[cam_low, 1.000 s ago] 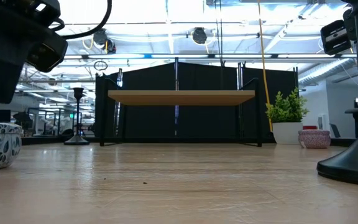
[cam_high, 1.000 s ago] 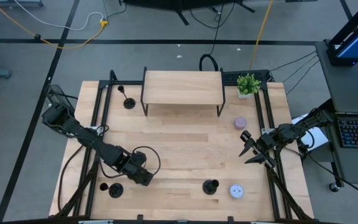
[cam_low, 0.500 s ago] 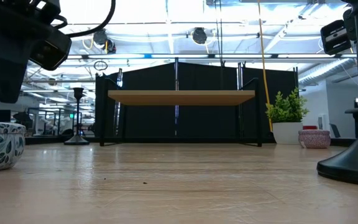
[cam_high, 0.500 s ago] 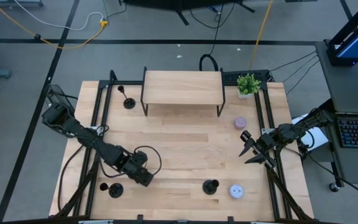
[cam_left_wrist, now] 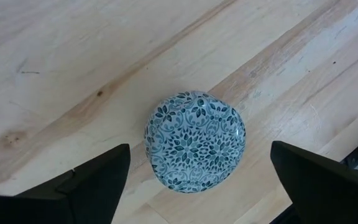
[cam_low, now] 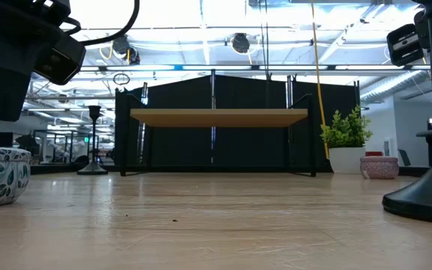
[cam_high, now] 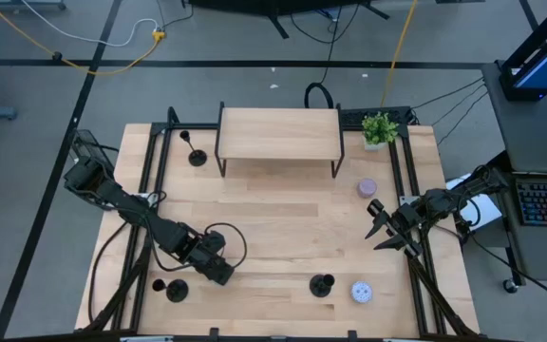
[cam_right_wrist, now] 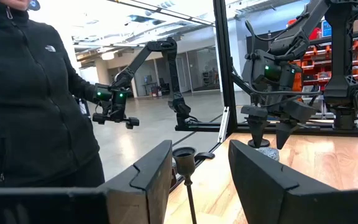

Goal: Pick & Place candle stick holders
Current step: Put the blue patterned scented candle on the shelf

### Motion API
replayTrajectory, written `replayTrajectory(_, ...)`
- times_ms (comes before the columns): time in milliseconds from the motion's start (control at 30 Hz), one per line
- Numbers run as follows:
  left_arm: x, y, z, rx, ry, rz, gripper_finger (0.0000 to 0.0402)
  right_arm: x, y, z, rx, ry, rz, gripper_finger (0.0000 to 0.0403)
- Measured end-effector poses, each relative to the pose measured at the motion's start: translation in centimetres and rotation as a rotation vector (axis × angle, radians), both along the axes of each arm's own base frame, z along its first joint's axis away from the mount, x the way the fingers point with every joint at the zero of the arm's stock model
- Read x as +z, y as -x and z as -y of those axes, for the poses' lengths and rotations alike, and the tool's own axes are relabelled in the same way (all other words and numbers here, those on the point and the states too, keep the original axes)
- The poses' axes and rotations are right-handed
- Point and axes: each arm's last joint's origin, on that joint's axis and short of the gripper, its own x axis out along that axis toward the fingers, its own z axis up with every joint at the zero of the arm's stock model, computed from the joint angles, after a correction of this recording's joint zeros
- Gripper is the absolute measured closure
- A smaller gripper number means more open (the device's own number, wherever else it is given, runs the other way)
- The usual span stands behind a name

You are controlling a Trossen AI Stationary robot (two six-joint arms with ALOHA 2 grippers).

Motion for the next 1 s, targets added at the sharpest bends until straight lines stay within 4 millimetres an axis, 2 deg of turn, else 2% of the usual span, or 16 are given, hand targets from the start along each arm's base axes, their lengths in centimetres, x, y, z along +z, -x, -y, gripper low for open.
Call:
replayTrajectory(267, 0.03, 0.09, 0.26, -0.005, 0.005, 0.005, 0.0033, 0.00, 0.00, 0.00, 0.000, 0.000, 0.000, 0.0252)
replayTrajectory(633, 0.39, -0.64, 0.48, -0.033, 0.013, 0.102, 0.0031, 0.00, 0.00, 0.00, 0.000, 0.000, 0.000, 0.0252)
replayTrajectory(1000, 0.30, -0.48, 0.43, -0.014, 0.044, 0.060, 0.0027, 0.00, 0.00, 0.00, 0.000, 0.000, 0.000, 0.0252)
